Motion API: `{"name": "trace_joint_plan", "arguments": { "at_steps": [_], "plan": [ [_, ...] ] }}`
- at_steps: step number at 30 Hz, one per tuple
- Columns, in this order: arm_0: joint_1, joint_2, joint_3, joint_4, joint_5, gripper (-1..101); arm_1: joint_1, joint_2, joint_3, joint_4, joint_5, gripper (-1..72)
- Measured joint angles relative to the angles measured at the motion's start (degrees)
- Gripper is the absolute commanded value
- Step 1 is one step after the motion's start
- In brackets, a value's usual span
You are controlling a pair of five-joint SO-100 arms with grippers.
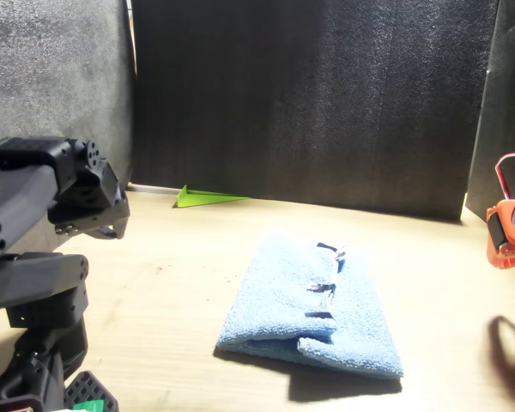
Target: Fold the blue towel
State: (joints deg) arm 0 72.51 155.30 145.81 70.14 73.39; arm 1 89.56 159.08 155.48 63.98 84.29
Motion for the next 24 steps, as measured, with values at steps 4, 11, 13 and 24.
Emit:
{"name": "trace_joint_plan", "arguments": {
  "at_steps": [4,11,13,24],
  "plan": [
    [3.9,4.6,3.3,1.5,1.1,0,-3.4,17.7,3.3,8.3,-1.8,-0.1],
    [11.1,25.1,12.0,11.1,3.7,0,-7.7,21.1,3.3,12.3,0.7,0.0],
    [13.1,25.0,11.9,12.9,4.1,0,-7.3,21.1,3.3,12.7,1.8,0.0],
    [8.5,26.0,11.9,15.5,11.2,0,-11.3,21.2,3.3,15.6,2.2,0.0]
  ]
}}
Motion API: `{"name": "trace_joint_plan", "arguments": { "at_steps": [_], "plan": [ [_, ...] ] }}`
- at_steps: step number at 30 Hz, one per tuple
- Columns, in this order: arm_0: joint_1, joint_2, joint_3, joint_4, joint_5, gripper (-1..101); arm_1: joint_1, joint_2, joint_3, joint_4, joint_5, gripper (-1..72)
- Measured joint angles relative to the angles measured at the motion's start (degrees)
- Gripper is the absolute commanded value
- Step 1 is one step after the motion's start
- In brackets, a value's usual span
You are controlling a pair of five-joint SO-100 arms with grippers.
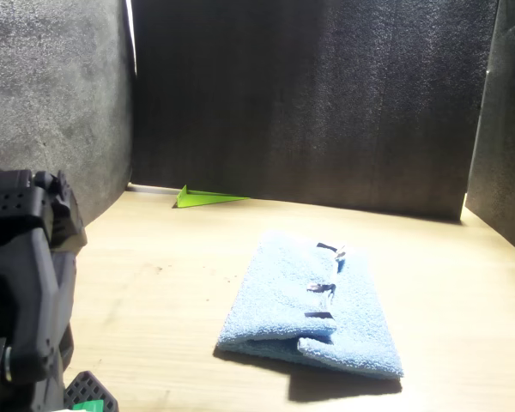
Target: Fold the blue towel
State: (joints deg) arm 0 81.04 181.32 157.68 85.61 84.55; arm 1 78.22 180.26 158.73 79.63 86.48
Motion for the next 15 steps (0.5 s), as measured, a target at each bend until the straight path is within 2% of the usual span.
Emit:
{"name": "trace_joint_plan", "arguments": {
  "at_steps": [9,15],
  "plan": [
    [-5.8,0.0,0.0,0.7,6.4,0,2.9,0.0,0.0,0.0,-3.1,0.0],
    [-8.8,0.0,0.0,2.2,6.9,0,4.6,0.0,0.0,0.0,-4.2,0.0]
  ]
}}
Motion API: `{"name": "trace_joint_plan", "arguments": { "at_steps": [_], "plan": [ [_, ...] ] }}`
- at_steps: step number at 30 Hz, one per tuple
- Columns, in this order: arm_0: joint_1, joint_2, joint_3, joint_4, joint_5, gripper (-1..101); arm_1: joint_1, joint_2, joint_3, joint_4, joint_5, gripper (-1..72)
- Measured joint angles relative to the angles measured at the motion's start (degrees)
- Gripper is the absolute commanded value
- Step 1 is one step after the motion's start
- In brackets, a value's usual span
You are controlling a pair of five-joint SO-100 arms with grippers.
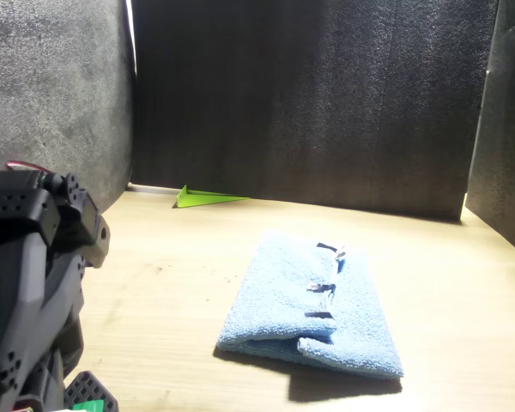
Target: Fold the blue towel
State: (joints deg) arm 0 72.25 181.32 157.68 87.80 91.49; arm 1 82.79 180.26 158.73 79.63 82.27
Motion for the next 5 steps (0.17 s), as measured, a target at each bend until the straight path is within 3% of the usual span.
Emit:
{"name": "trace_joint_plan", "arguments": {
  "at_steps": [5],
  "plan": [
    [-0.3,0.0,0.0,0.0,0.0,0,0.5,0.1,0.0,0.0,-0.9,0.0]
  ]
}}
